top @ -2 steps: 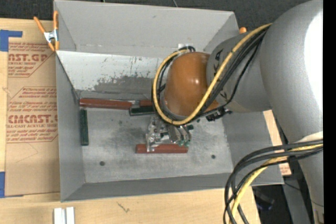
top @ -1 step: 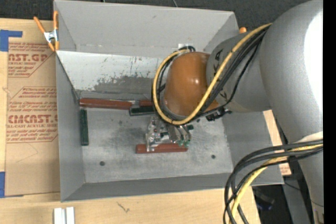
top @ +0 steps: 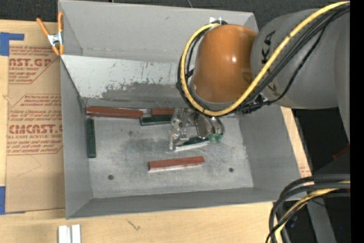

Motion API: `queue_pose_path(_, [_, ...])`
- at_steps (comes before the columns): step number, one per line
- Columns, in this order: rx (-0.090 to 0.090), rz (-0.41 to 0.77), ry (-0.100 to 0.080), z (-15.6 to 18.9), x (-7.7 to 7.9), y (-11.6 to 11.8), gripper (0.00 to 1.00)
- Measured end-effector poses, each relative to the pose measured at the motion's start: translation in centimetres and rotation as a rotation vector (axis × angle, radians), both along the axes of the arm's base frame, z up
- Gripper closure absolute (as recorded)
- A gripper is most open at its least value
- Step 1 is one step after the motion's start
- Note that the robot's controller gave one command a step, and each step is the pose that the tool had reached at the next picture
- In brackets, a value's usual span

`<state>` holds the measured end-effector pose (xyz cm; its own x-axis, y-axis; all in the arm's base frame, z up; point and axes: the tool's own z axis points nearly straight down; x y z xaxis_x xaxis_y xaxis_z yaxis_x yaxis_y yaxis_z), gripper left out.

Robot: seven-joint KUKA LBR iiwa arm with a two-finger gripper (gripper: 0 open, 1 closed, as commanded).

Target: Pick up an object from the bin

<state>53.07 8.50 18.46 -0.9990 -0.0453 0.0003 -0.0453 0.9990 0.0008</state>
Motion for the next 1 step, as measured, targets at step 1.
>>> queue_pose_path(1, [0.0,0.0,0.0,0.0,0.0,0.01,1.0])
